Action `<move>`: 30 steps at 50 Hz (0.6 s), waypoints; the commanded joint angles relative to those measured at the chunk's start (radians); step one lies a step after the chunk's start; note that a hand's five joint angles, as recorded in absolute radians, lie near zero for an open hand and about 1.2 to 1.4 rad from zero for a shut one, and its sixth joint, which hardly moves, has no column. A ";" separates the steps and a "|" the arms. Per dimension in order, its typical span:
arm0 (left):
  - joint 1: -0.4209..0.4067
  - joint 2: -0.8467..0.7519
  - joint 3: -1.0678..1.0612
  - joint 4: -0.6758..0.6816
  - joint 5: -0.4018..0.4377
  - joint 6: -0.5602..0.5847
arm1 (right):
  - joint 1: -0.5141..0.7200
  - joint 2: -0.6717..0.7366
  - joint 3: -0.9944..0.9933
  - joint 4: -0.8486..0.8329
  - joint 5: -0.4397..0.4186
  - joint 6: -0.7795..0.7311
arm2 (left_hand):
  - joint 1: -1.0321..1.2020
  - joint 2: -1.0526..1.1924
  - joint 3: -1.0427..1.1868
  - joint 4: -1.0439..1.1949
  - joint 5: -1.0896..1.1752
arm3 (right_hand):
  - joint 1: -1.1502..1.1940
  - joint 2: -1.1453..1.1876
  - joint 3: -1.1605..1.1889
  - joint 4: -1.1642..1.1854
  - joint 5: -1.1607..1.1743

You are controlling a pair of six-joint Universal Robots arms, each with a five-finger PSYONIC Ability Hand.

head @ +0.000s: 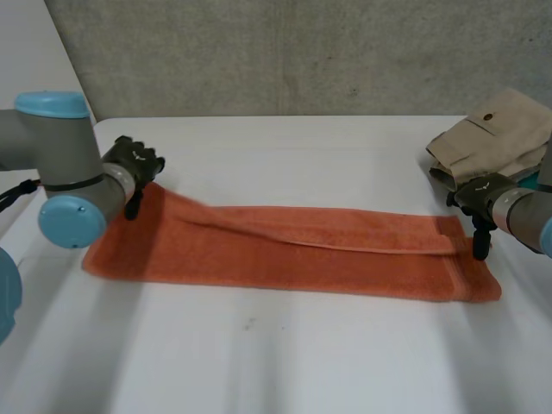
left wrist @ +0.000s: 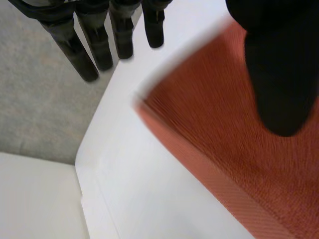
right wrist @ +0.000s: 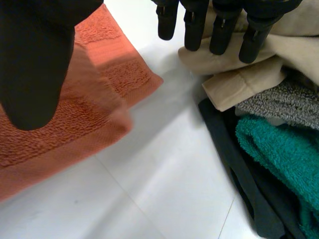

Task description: Fold the laundry.

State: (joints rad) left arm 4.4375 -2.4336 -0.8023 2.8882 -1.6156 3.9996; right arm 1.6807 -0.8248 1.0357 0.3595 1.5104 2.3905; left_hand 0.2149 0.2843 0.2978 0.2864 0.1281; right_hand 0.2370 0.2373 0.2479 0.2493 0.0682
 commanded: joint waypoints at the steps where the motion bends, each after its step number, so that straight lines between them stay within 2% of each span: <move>1: -0.027 0.047 -0.017 0.003 -0.038 -0.013 | 0.008 -0.105 0.079 0.027 -0.025 0.067 | -0.040 -0.110 -0.123 -0.112 -0.128 | -0.060 -0.060 -0.070 -0.072 -0.065; 7: -0.017 0.048 -0.087 0.083 0.043 -0.004 | -0.003 -0.169 0.200 -0.022 -0.171 0.085 | -0.040 -0.110 -0.123 -0.112 -0.128 | 0.002 0.002 -0.009 -0.010 -0.004; 10: -0.012 0.021 -0.087 0.121 0.072 0.006 | -0.003 -0.157 0.222 -0.059 -0.196 0.072 | -0.040 -0.110 -0.123 -0.112 -0.128 | 0.028 0.028 0.018 0.016 0.023; 15: -0.012 -0.073 -0.031 0.183 0.103 0.027 | -0.006 -0.083 0.218 -0.217 -0.190 0.058 | -0.040 -0.110 -0.123 -0.112 -0.128 | 0.087 0.087 0.076 0.075 0.082; 23: -0.024 -0.209 0.149 0.189 0.129 0.026 | 0.007 0.045 0.162 -0.500 -0.187 0.111 | -0.040 -0.110 -0.123 -0.112 -0.128 | 0.084 0.084 0.073 0.072 0.079; 26: -0.023 -0.252 0.276 0.218 0.112 0.007 | 0.017 0.064 0.150 -0.666 -0.179 0.176 | -0.040 -0.110 -0.123 -0.112 -0.128 | 0.076 0.075 0.065 0.063 0.070; 30: -0.023 -0.288 0.402 0.215 0.046 -0.076 | 0.042 0.070 0.135 -0.783 -0.131 0.220 | -0.040 -0.110 -0.123 -0.112 -0.128 | 0.052 0.052 0.041 0.040 0.046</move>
State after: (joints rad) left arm 4.4161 -2.6667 -0.5820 3.0971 -1.5003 4.0102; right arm 1.6951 -0.7694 1.1922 -0.2430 1.3309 2.5394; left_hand 0.1906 0.2072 0.2113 0.1994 0.0482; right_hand 0.2287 0.2165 0.2597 0.2538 0.0933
